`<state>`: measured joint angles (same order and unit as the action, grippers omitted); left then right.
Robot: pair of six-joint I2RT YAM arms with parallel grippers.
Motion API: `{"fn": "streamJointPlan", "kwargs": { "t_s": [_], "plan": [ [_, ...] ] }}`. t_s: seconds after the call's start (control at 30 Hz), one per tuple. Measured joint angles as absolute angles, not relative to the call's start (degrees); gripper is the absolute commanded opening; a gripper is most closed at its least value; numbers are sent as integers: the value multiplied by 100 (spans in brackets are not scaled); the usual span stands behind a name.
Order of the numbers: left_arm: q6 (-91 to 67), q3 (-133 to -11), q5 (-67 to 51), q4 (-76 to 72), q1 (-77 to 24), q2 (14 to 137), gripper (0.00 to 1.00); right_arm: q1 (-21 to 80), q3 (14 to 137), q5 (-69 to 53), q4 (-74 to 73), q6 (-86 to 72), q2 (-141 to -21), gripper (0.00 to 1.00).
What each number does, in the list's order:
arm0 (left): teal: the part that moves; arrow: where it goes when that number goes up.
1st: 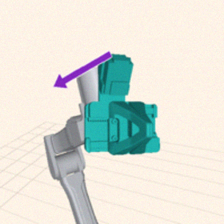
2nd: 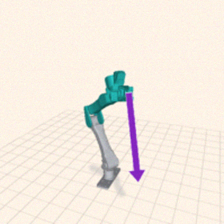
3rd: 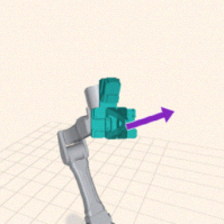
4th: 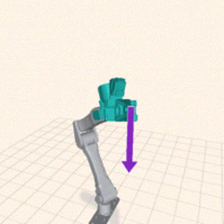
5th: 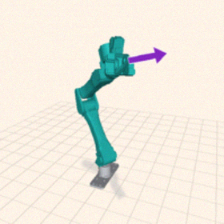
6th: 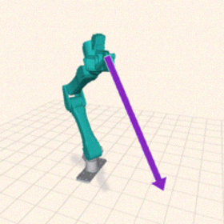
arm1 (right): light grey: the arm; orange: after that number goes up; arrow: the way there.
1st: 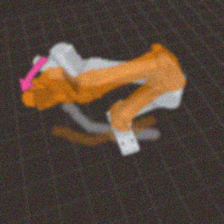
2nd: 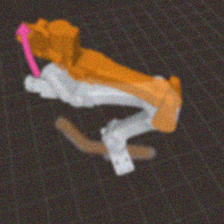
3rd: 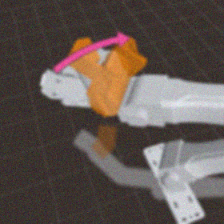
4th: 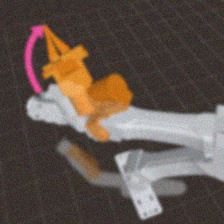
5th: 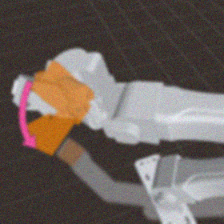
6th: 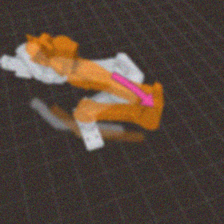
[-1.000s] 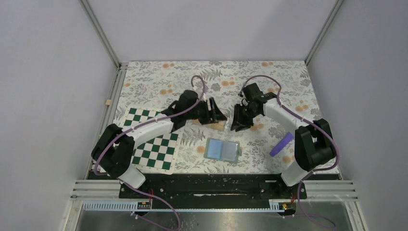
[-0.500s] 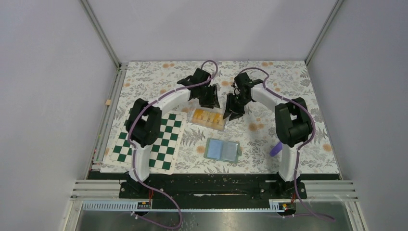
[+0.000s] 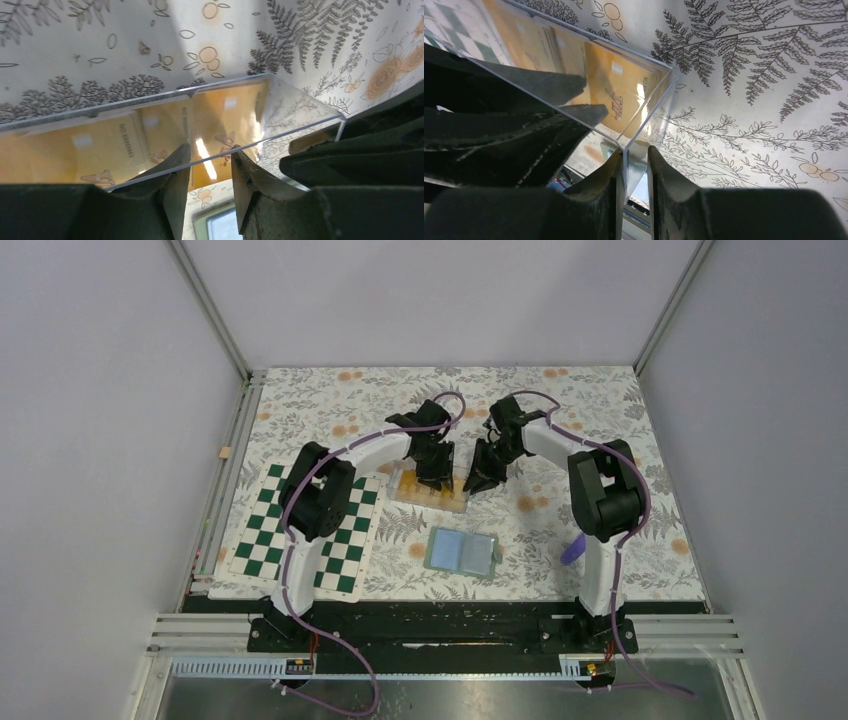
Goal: Put the credit cards into the card holder
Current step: Pick up the credit card from the storage box.
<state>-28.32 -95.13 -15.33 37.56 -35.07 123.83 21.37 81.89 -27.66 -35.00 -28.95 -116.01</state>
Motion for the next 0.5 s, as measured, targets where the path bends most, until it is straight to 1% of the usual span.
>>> {"fn": "streamJointPlan", "kwargs": {
  "t_s": [0.03, 0.2, 0.3, 0.5],
  "plan": [
    [-2838, -9513, -1544, 3747, -3529, 12383, 34, 2126, 8156, -2808, -3459, -2928, -11596, 13],
    [-2958, -9358, -1758, 3454, -3566, 12381, 19, 2060, 7935, -2995, -3175, -3070, -11513, 10],
    [-3072, -9129, -1870, 3208, -3507, 12291, 13, 2032, 7769, -3070, -2974, -3168, -11437, 9],
    [-3264, -8868, -1992, 2895, -3428, 12186, 9, 1997, 7607, -3131, -2792, -3293, -11360, 8]
  ]
}}
